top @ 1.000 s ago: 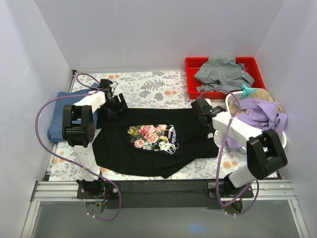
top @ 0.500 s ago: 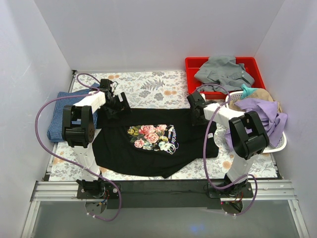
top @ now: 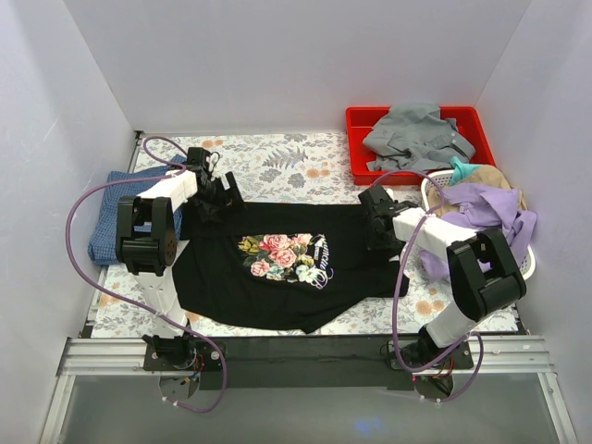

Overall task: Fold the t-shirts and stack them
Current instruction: Fold the tshirt

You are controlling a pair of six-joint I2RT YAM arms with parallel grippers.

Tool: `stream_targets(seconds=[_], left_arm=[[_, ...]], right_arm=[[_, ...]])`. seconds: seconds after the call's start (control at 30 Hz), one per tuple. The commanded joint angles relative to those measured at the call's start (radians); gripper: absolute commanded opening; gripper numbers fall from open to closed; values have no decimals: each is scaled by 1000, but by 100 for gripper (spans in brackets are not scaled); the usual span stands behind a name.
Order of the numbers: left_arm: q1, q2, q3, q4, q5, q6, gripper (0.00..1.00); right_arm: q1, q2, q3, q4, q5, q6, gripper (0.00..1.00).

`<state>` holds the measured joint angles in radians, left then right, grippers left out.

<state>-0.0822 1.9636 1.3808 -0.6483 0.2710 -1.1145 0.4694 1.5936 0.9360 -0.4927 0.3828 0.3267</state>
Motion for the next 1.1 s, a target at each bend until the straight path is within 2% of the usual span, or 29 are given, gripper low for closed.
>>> stream_targets(seconds=[0.0, 0.3, 0.5, 0.63, 0.93, 1.07], left_arm=[[-5, 12, 4, -28, -18, 21, 88], [-5, 35, 11, -33, -23, 22, 88], [-5, 26, 17, -31, -23, 22, 88], [-5, 3, 30, -34, -23, 25, 89], [-7, -40, 15, -24, 16, 15, 92], [-7, -57, -6, -30, 5, 2, 93]], right_arm=[[14, -40, -14, -53, -19, 35, 49], [81, -193, -82, -171, -96, 152, 47], [118, -244, -34, -185, -3, 172, 51], [117, -138, 90, -155, 70, 108, 53], [92, 139, 271, 8, -51, -3, 53], [92, 178, 285, 66, -108, -15, 53]])
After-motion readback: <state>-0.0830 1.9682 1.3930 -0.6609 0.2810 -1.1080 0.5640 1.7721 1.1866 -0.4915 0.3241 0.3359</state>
